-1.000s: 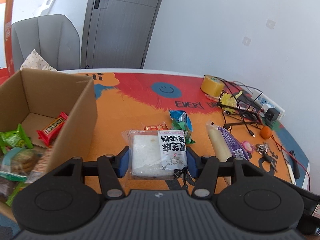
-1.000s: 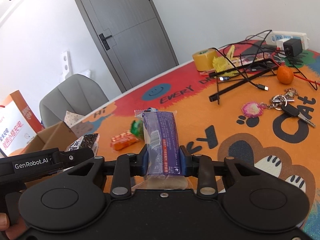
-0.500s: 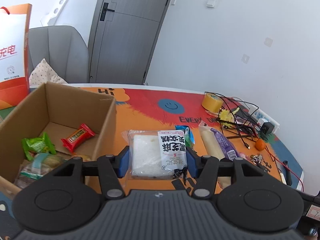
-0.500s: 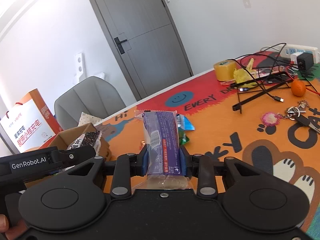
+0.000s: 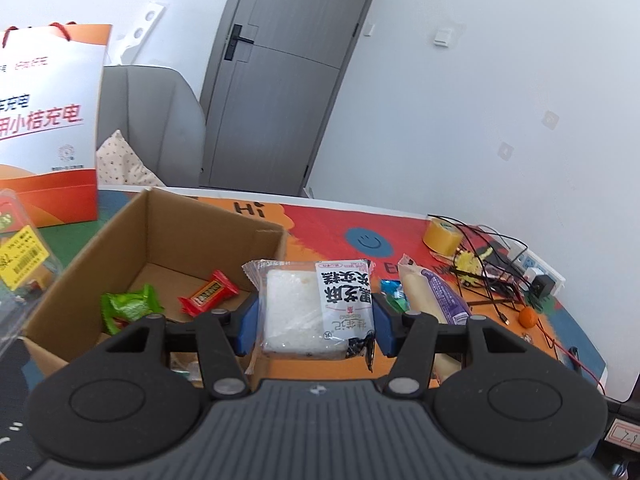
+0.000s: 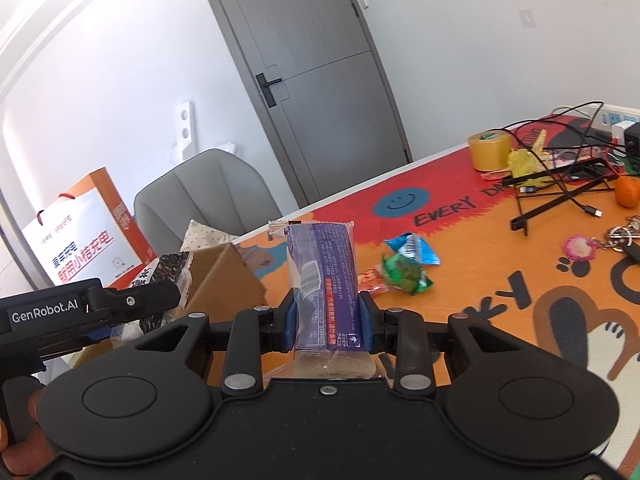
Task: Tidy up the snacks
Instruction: 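Carry both bread packs over the cardboard box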
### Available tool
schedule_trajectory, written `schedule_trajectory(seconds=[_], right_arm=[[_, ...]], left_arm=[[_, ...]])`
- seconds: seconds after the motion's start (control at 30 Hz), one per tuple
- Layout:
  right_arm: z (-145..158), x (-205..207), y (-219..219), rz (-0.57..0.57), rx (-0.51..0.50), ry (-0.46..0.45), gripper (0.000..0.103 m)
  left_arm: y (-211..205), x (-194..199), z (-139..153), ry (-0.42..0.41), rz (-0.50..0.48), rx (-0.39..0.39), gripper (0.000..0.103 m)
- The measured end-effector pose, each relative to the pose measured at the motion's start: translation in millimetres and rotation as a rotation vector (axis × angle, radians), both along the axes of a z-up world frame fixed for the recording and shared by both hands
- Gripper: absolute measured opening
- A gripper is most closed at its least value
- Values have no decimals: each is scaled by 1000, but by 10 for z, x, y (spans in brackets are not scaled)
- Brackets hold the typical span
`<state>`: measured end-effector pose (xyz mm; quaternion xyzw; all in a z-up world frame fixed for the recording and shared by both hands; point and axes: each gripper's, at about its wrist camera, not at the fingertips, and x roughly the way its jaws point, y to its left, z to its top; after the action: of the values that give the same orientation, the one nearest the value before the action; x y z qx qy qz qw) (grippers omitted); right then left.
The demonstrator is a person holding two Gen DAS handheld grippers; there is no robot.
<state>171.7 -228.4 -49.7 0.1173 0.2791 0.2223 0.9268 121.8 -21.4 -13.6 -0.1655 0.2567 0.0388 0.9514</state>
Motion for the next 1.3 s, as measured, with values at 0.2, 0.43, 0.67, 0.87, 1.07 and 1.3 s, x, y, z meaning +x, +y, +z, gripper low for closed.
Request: schedule_trajectory(seconds=[0.2,0.43,0.67,0.87,1.07,1.3], right_arm=[[34,-22,176,39,7,-7,31],[77,-49,430,92,2,-4,31],[127,-58,676,122,-19,-16,31],[123,-23,907,154,-33,-12,31],[119,46,1112,184,-38,-7,31],[130,111,1315,198,-29,2,32]], left_arm=[[230,-69,11,-7,45,-10,55],[548,-118,-26,-10,102,-43,55],[795,-102,-86,8,142,-67,57],[960,-130,-96,12,181,-68,63],[1078,-219,-49,-3,197,-65,69],[1204,-273,-34,-3,226,-65,72]])
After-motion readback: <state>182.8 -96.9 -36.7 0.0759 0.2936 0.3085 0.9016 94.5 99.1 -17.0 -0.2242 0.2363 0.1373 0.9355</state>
